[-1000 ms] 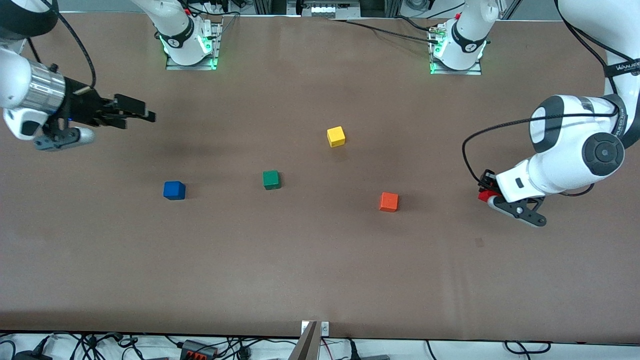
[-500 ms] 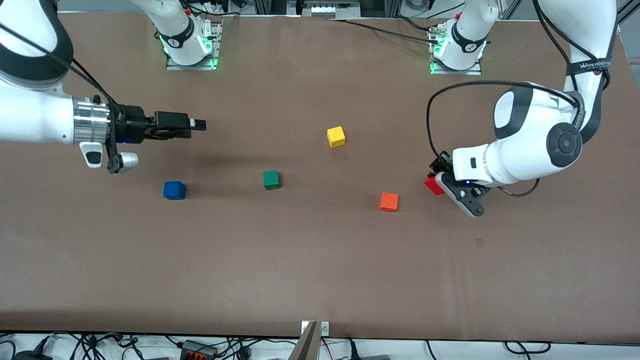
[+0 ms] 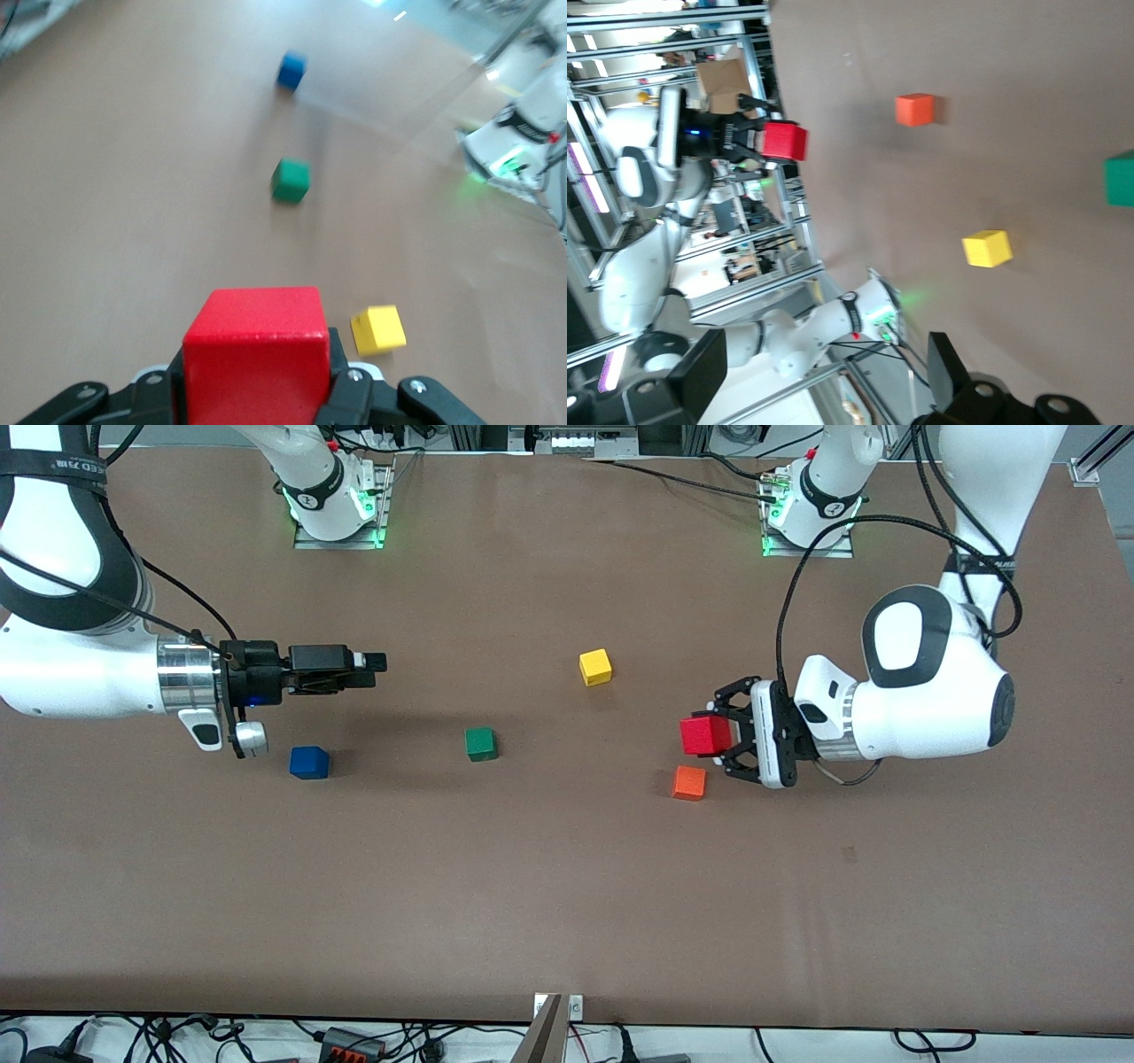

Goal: Pass red block to right arm, stack on blue
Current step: 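Lift the red cube with the left gripper while the right gripper advances, then carry the red cube toward the right gripper with the left gripper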

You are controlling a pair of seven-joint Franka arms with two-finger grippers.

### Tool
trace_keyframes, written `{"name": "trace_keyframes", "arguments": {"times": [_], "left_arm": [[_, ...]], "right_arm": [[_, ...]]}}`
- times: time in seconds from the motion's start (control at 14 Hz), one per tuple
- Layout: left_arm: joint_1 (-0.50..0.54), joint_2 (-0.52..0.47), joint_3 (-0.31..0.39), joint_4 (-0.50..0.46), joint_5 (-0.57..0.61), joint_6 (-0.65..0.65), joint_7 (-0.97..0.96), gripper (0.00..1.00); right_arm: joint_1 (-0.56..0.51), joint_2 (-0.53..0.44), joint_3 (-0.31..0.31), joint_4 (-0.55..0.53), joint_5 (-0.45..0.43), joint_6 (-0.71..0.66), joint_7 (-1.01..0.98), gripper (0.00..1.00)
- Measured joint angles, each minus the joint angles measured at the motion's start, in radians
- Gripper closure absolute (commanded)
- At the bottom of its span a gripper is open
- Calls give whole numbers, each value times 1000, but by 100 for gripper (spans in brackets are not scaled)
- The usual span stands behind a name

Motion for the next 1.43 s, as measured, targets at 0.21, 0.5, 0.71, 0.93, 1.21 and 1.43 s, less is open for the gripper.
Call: {"name": "trace_keyframes", "arguments": {"times": [0.21,0.5,0.71,0.93,1.21,1.43], "left_arm": [[-15,25,-5,0,-218,0,228,87],[-63,26,-17,6,-446,42,374,88],[-92,26,-83,6,-554,187,393,89],[-100,29,-161,5,-697,335,465,89],[-168,52,-189,0,-925,450,630,88],[-228,72,-191,0,-1024,500,708,88]], "right_arm": [[18,26,0,-2,86,-22,-56,0],[9,123,-6,-8,196,-116,-190,0],[4,155,-8,-8,238,-129,-219,0],[7,166,-7,-8,300,-129,-239,0],[13,206,-5,-8,367,-137,-307,0],[28,216,-3,-7,411,-147,-317,0]]}}
